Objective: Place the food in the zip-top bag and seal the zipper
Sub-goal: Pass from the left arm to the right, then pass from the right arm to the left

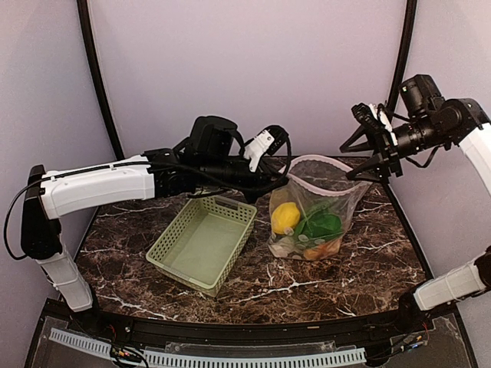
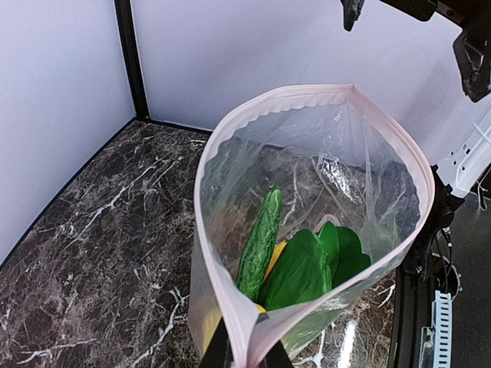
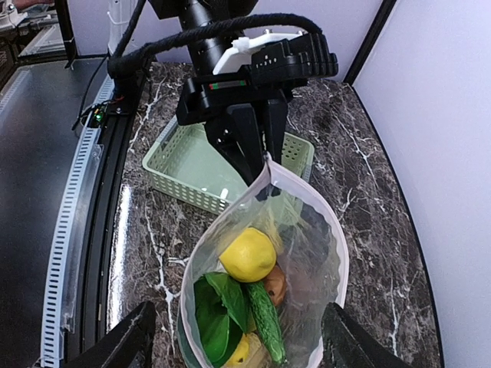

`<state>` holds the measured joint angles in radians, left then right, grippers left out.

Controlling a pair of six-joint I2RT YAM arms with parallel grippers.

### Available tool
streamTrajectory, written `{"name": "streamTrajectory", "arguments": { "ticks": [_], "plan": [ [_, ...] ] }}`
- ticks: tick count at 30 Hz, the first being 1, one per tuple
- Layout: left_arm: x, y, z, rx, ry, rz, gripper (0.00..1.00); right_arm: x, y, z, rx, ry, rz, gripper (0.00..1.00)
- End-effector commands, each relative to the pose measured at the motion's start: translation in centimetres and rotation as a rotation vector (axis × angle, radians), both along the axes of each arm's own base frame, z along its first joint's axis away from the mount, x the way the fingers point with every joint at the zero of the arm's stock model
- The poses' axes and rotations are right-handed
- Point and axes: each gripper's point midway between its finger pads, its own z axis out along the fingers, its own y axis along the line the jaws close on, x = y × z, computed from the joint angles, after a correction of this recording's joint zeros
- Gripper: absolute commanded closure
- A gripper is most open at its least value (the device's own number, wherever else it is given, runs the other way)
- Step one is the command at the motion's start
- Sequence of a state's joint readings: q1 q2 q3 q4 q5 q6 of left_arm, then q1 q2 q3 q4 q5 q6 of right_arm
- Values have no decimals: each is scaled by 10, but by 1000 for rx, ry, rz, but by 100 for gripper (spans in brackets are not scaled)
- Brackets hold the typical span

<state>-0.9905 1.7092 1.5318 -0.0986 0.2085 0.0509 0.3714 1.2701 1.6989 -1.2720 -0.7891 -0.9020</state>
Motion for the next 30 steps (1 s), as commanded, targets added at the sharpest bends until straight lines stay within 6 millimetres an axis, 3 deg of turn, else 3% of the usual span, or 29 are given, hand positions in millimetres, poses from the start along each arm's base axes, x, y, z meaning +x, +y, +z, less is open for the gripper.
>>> {"name": "streamTrajectory", "arguments": {
  "ticks": [1,8,13,15,18,20,21,24,26,30],
  "plan": [
    [-2,2,14,-32,12,6,99,-5,20,5,32,72,43,29],
    [6,8,20,-24,60,81,99,-7,64,-26,-84,142,42,29],
    [1,10,20,-16,76,68,99,21,79,-55,-199,132,-90,33],
    [-1,11,20,-11,80,58,99,25,81,-62,-224,140,-106,42],
    [-7,12,19,-8,71,24,97,27,85,-62,-222,140,-107,69],
    [-12,13,20,-20,61,2,88,28,86,-59,-214,127,-110,90],
    [-14,13,20,-31,42,-13,78,29,87,-57,-208,120,-110,96],
    [-18,19,21,-68,-27,-24,53,28,86,-50,-190,102,-105,100],
    [-18,22,20,-122,-84,-25,48,24,86,-43,-170,85,-88,100],
    [-18,23,19,-207,-155,-31,51,20,85,-40,-157,79,-76,100]
  ]
}}
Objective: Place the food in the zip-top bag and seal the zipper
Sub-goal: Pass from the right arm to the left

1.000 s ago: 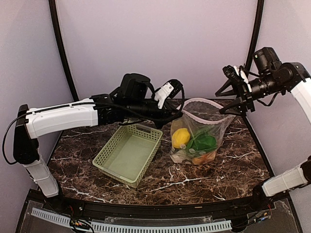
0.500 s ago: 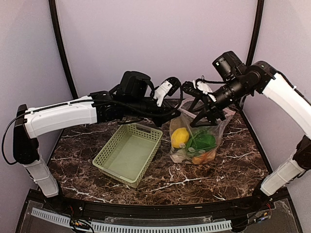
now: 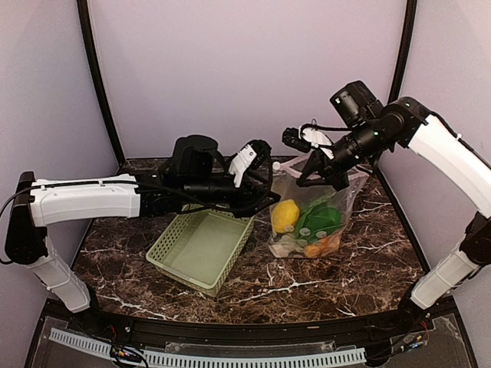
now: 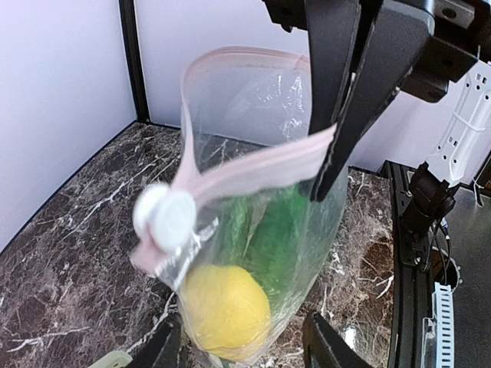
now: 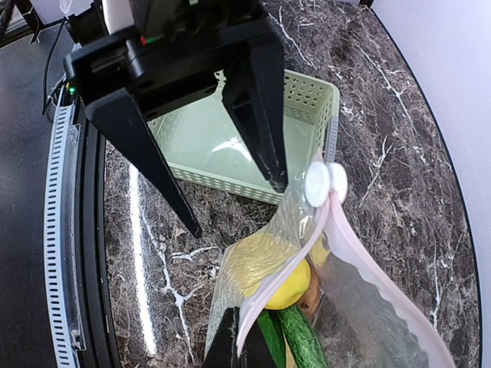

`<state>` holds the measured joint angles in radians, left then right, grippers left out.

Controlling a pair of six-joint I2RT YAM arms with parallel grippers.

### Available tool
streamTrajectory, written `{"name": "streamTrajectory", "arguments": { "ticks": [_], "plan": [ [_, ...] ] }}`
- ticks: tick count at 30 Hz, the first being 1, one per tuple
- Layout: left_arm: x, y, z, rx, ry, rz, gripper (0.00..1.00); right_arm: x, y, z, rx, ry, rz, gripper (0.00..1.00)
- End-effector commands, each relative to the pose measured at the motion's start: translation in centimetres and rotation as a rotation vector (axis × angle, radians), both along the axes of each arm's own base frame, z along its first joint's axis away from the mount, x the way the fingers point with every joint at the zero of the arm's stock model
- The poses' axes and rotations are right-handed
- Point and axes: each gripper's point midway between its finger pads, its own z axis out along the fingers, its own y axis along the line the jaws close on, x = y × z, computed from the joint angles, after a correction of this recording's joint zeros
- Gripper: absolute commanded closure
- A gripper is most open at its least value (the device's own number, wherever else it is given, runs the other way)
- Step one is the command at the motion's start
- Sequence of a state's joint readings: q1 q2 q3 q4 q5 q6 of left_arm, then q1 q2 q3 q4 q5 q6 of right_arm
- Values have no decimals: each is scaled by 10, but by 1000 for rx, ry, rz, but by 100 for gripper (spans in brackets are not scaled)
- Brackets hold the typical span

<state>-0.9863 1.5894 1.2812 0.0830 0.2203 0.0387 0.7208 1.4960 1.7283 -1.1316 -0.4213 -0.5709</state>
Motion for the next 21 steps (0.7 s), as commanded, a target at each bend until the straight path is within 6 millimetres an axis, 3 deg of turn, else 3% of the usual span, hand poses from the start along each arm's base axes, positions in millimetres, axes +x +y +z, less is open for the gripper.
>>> {"name": "streamTrajectory", "arguments": {
  "ticks": [1,13,21],
  "plan": [
    [-3,0,39,-177,-154,-25,51,-5,2,24,67,-68,20,100],
    [18,-1,40,-303,-112,10,56,-19,-3,20,71,-45,60,100],
    [20,-8,38,-333,-69,-57,65,-18,-5,18,60,-53,54,100]
  ]
}}
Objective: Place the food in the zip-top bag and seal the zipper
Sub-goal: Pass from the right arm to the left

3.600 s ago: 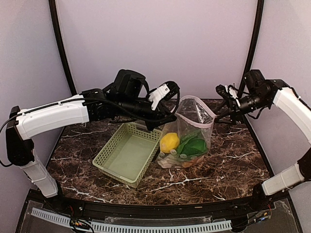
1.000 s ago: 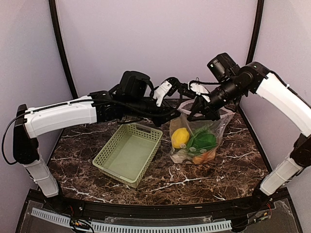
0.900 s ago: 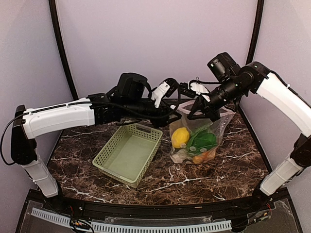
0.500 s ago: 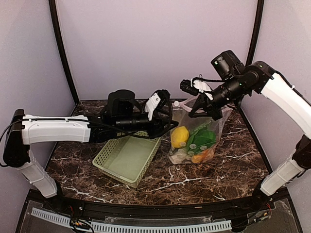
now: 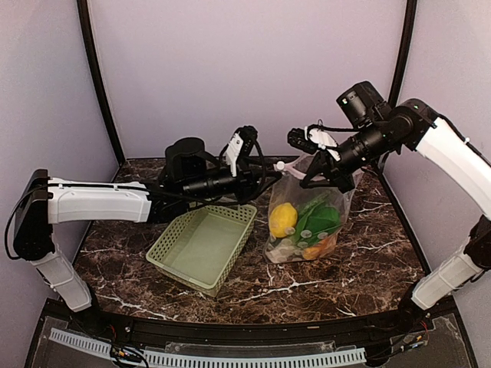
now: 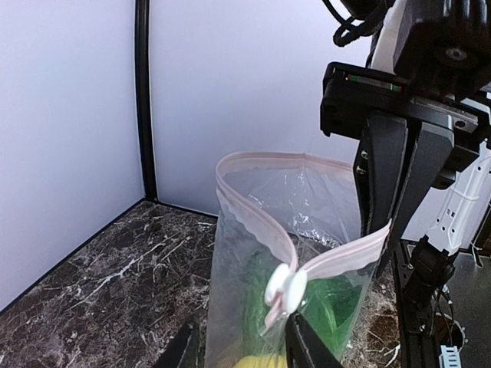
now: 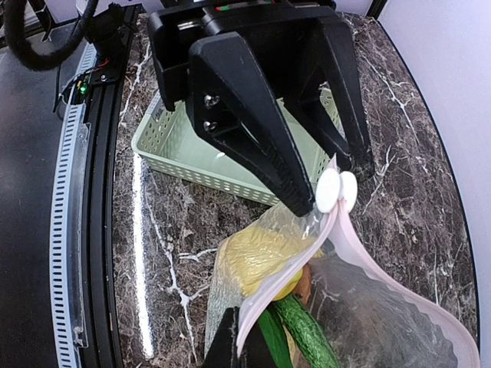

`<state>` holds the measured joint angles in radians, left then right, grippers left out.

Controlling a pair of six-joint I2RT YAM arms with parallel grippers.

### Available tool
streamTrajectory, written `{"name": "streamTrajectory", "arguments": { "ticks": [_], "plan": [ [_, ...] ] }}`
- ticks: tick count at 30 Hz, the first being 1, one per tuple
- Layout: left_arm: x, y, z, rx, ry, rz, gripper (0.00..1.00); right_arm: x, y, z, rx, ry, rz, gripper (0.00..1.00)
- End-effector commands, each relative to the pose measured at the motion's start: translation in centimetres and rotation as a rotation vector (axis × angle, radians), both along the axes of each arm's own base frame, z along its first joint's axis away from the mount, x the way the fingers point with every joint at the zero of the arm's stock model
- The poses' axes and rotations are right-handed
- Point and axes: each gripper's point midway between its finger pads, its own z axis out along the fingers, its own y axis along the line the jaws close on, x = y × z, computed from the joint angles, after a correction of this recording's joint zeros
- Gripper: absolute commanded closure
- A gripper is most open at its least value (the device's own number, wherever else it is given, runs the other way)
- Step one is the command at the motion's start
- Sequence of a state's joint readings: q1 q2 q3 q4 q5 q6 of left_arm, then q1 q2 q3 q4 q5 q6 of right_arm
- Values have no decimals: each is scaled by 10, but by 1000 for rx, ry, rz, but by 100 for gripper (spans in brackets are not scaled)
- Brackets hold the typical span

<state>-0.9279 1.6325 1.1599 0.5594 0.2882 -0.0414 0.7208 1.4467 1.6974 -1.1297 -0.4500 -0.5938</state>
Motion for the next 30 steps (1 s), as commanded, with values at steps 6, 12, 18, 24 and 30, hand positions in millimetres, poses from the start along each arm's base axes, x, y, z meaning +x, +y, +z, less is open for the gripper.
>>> {"name": "streamTrajectory", "arguments": {
  "ticks": [6,12,18,24,30],
  "plan": [
    [-13,-11,3,-43,26,-132,72,-2,0,7,22,-44,7,100],
    [-13,-10,4,-45,26,-135,86,5,1,1,3,-50,-8,100],
    [-11,-4,4,-40,21,-104,97,23,-3,-5,-40,-99,-73,99],
    [-14,5,9,-34,13,-83,99,46,-6,19,-5,-149,-163,95],
    [-24,8,10,54,-48,-126,99,25,15,48,120,-87,-36,79]
  ]
}}
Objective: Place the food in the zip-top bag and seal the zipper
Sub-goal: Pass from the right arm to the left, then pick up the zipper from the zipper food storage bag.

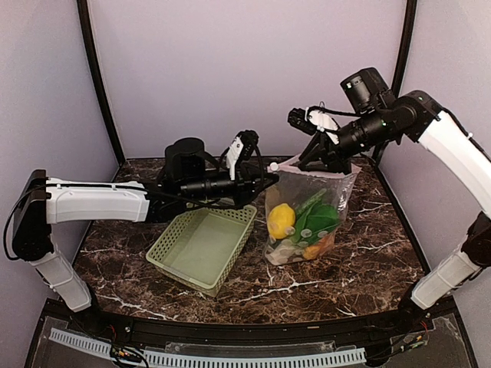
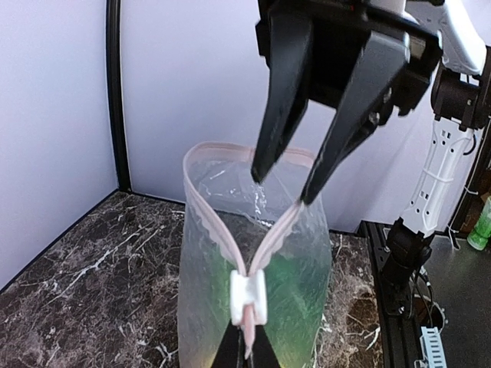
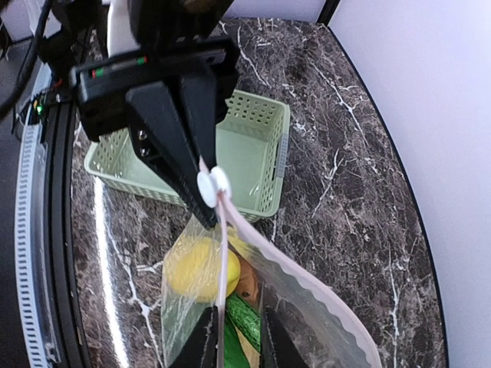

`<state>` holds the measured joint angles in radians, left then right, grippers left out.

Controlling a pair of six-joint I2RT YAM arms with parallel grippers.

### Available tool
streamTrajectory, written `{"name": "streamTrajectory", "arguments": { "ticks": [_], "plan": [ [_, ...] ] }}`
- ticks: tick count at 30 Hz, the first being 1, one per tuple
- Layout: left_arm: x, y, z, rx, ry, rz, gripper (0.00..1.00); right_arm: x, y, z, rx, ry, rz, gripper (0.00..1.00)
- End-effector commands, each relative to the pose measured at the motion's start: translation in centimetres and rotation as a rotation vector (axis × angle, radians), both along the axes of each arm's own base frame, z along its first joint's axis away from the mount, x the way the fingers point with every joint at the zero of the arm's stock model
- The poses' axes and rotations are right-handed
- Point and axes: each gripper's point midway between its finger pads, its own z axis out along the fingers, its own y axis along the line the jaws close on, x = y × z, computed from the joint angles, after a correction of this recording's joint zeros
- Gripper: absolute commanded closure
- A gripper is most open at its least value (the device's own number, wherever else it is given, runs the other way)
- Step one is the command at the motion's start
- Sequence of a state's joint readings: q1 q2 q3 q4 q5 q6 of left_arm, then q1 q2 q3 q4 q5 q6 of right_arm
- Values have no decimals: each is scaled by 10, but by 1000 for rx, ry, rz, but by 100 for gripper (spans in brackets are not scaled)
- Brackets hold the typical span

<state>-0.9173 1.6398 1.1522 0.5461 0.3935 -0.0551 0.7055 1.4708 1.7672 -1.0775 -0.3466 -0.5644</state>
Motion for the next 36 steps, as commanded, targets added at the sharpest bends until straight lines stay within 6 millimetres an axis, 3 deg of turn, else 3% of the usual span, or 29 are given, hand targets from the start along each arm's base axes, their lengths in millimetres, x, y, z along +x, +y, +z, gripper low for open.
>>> {"name": "streamTrajectory", "arguments": {
  "ticks": [1,6,9,12,19,24,36],
  "plan": [
    [-15,11,18,69,-104,-53,99,-10,21,30,121,31,95,76],
    [-21,12,20,132,-145,-85,99,-15,39,32,146,61,161,65],
    [-22,15,22,129,-146,-79,99,-17,46,29,149,81,186,51],
    [-23,17,25,118,-148,-73,99,-22,54,23,133,107,212,47],
    [-26,19,27,111,-142,-75,99,-27,63,15,113,114,230,55],
    [-27,17,26,110,-138,-77,99,-27,63,12,106,118,228,71],
    [-24,15,21,123,-133,-70,99,-19,63,-6,48,121,202,84]
  ]
}}
